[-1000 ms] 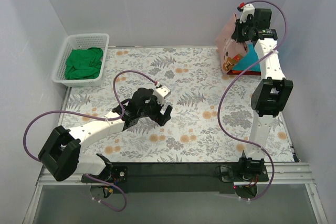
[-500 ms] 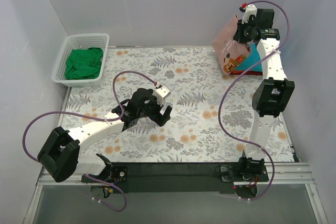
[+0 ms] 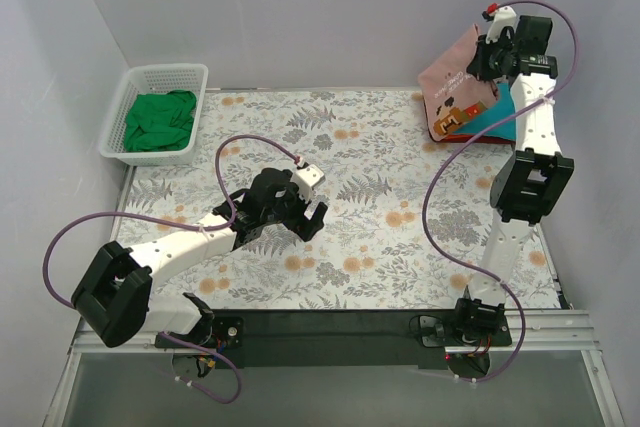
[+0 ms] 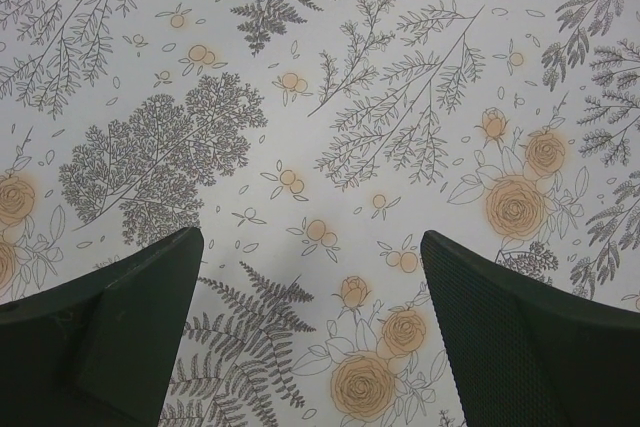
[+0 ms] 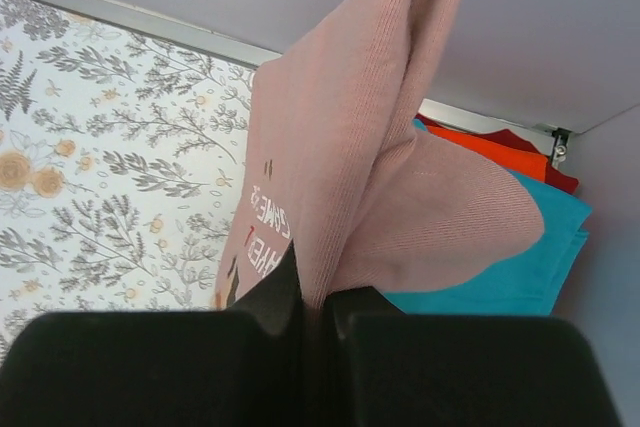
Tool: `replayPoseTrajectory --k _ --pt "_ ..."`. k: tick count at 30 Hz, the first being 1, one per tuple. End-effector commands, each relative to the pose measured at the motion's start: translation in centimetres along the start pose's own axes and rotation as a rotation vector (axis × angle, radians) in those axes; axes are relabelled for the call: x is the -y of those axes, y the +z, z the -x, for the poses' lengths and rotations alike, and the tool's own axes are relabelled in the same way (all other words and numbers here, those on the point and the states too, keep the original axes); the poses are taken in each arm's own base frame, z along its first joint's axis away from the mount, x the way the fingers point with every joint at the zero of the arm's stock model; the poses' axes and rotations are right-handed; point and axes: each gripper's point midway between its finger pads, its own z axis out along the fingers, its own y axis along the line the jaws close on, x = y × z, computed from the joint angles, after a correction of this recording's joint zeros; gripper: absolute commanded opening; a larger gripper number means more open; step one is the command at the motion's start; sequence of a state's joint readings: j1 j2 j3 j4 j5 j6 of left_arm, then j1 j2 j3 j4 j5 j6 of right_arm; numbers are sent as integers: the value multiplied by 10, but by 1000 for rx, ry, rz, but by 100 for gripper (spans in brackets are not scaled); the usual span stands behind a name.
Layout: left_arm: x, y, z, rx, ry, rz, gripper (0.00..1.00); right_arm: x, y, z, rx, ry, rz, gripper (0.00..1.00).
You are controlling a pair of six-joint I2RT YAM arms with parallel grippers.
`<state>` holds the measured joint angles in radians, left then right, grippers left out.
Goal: Fold and stack the t-shirts
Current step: Neatly place the folded tshirt to the corner
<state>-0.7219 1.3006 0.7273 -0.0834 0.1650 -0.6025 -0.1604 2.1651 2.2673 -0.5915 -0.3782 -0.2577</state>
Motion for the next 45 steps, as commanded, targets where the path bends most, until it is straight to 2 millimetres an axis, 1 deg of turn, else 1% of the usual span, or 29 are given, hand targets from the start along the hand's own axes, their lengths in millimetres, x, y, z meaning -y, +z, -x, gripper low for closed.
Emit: replayPoseTrajectory --k 1,2,4,5,8,13,15,17,18,21,22,23,24,25,26,27,28,29,31,33,34,36,37,39,40,42,43,44,45 --pt "-4 -4 9 -7 -2 14 91 22 0 20 83 -117 -6 1" --pt "-3 -4 12 -10 -4 11 91 31 1 15 77 -118 -13 1" --pt "-3 -5 16 -16 -6 9 91 43 3 11 81 -148 -29 1" --pt "-2 -6 18 -16 -5 8 91 53 5 5 75 -146 -40 1" --pt "-1 -7 22 -23 -6 0 91 71 10 -5 74 -163 -57 1" --pt "1 -6 24 -46 -16 -10 91 98 20 -22 60 -198 -100 1" --pt "1 -5 23 -53 -18 -12 91 108 21 -25 63 -216 -117 1" --pt "0 -3 23 -59 -16 -12 91 116 24 -36 48 -214 -126 1" --pt "0 -3 23 -62 -15 -14 91 119 25 -36 56 -224 -135 1" --pt "-1 -1 23 -69 -11 -8 91 131 30 -46 50 -240 -162 1" --pt "-1 -1 22 -76 -13 -8 91 134 32 -49 45 -244 -172 8" --pt "-1 -1 22 -77 -13 -8 91 139 34 -54 31 -242 -196 19" --pt "-1 -1 24 -78 -14 -7 92 142 34 -54 29 -241 -208 46" --pt "-2 -1 24 -85 -21 -5 92 145 32 -54 26 -237 -228 61" --pt "-2 -2 25 -88 -37 -3 93 147 31 -52 27 -228 -244 73" --pt "-1 -2 27 -90 -46 -14 93 148 29 -48 37 -217 -257 88" --pt "-2 -3 30 -90 -55 -14 93 147 23 -40 52 -204 -267 95" --pt "-4 -3 31 -87 -67 -10 93 147 19 -34 64 -196 -273 98" --pt "-4 -5 34 -80 -89 -17 93 145 9 -21 94 -193 -287 98" --pt "-6 -6 35 -75 -109 -13 93 142 4 -14 111 -189 -288 98" --pt "-6 -8 36 -71 -115 -17 93 138 -2 -6 126 -193 -287 98" --pt "-8 -10 36 -63 -131 -9 93 133 -7 -1 138 -174 -277 98" --pt "-8 -12 37 -56 -148 -16 93 126 -13 8 159 -171 -260 98" --pt "-11 -15 41 -42 -168 -11 94 114 -16 4 158 -125 -220 98" --pt "-11 -15 41 -41 -189 -11 94 103 -23 11 176 -115 -187 98" --pt "-13 -18 45 -30 -221 -25 95 90 -24 0 157 -42 -140 98" --pt "-14 -19 47 -24 -244 -25 95 83 -29 3 166 -26 -122 98" --pt "-17 -21 49 -18 -265 -31 96 81 -30 2 165 -5 -121 98" --pt "-17 -22 52 -11 -276 -37 96 79 -28 -8 150 52 -115 97"
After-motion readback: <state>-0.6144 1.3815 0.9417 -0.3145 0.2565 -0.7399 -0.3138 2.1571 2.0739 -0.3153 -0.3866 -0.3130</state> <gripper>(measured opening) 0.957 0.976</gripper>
